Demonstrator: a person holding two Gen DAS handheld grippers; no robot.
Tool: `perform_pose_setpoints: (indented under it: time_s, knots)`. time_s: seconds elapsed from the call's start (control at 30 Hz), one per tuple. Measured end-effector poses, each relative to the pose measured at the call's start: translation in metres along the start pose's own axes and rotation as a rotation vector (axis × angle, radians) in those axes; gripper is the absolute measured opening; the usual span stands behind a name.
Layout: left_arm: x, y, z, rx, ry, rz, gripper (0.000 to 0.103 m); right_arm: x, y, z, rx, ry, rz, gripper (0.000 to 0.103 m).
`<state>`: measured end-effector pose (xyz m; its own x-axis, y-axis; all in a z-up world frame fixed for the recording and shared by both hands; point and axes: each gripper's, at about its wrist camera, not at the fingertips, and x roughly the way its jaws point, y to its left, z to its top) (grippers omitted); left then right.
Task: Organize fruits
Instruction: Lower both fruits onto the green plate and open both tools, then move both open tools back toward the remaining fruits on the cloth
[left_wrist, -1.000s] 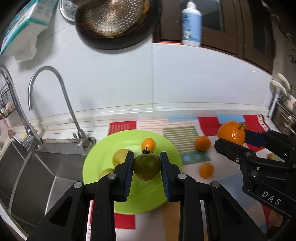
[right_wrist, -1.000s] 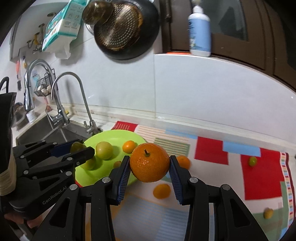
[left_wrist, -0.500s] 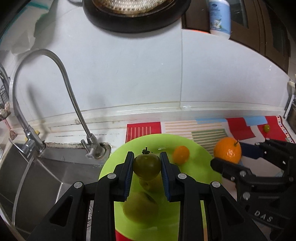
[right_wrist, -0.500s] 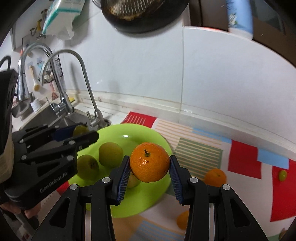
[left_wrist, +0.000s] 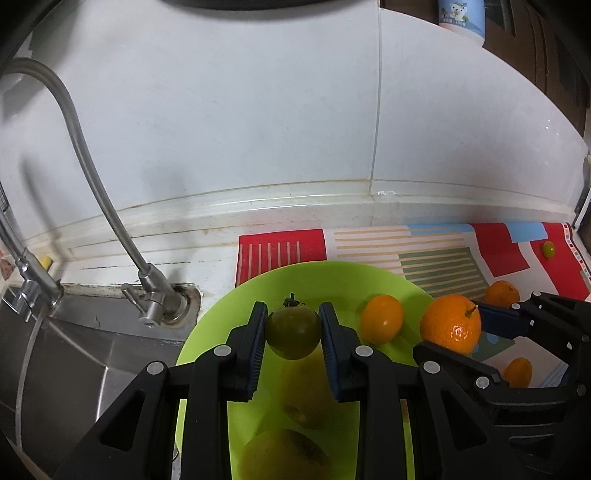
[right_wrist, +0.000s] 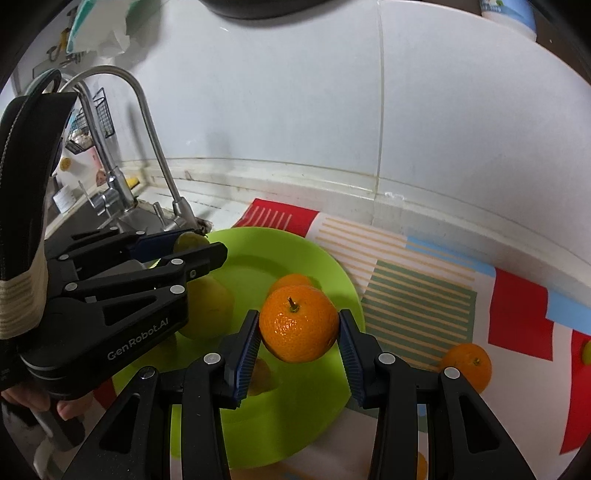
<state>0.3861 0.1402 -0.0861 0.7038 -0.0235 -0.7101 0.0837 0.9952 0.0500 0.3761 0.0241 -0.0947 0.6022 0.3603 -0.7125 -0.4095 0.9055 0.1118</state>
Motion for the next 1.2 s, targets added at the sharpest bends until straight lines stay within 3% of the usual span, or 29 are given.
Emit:
perform_pose_setpoints:
  time_s: [0.1,0.13,0.5,0.87,1.2]
  knots:
    - [-0.004,0.000,0.001,-0.007,-0.012,0.004,0.037,0.001,-0.005,0.000,0.018,0.002,0.011,0.047]
    - [-0.006,0.000,0.001,-0.010,-0.017,0.009,0.038,0.000,-0.005,0.001,0.021,-0.004,0.019,0.056]
    - [-0.050,-0.006,-0.007,-0.031,-0.054,0.065,0.055,-0.038,-0.011,-0.003,0.040,-0.076,-0.041,0.056]
    - [-0.109,-0.023,-0.017,-0.047,-0.117,0.083,0.077,-0.100,-0.013,-0.012,0.047,-0.178,-0.107,0.068]
    - [-0.158,-0.047,-0.033,-0.044,-0.159,0.063,0.084,-0.157,-0.018,-0.038,0.077,-0.232,-0.168,0.074]
